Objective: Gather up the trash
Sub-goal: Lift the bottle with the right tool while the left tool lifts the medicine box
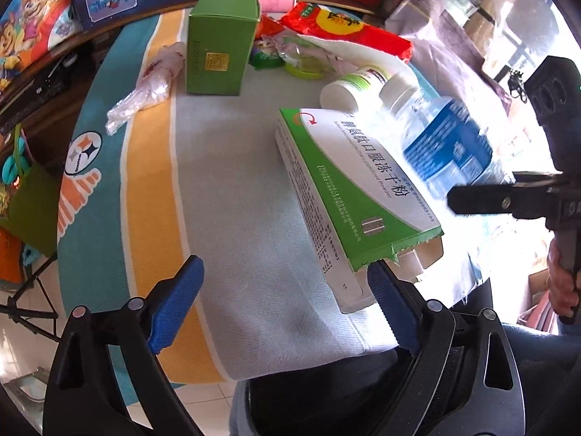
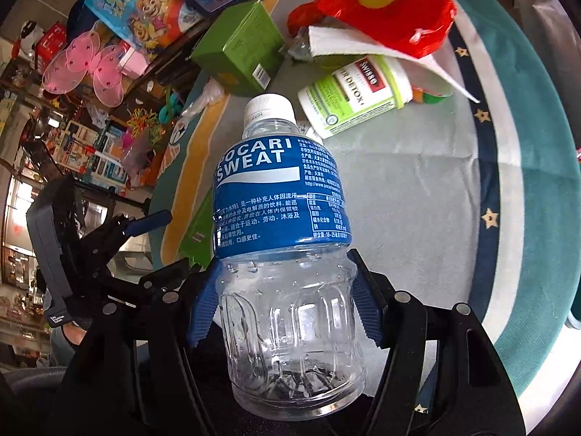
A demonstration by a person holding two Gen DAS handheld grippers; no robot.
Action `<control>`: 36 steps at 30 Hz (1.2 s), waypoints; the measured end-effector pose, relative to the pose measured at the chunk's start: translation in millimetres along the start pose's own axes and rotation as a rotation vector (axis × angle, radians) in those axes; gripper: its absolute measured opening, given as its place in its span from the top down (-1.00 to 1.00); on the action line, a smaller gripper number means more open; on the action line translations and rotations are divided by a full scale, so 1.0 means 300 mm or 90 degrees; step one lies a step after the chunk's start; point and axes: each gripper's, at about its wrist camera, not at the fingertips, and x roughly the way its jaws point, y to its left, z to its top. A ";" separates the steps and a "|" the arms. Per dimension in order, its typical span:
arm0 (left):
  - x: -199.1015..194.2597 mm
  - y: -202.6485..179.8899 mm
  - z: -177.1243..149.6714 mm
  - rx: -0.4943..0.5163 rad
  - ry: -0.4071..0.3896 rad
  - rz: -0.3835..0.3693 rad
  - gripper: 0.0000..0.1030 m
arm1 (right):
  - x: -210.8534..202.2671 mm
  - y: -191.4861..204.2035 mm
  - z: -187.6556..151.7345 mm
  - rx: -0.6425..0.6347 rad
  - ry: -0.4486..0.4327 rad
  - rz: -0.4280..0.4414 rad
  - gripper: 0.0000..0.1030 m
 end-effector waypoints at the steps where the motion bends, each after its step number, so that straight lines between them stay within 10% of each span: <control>1: -0.002 0.013 -0.004 -0.004 -0.001 0.004 -0.78 | 0.021 0.009 0.005 -0.005 0.009 -0.009 -0.22; 14: -0.048 0.117 -0.044 -0.037 -0.022 -0.046 -0.78 | 0.236 0.078 0.099 -0.023 0.091 -0.058 -0.22; 22: 0.058 0.061 0.083 -0.017 -0.002 -0.068 -0.80 | 0.091 -0.010 0.096 0.019 0.035 -0.064 -0.22; 30: 0.196 0.027 0.181 -0.014 0.038 -0.028 -0.79 | 0.036 -0.086 0.066 0.058 0.014 -0.038 -0.22; 36: 0.171 0.017 0.206 -0.019 0.015 0.016 -0.42 | -0.004 -0.096 0.060 0.063 -0.006 -0.002 -0.22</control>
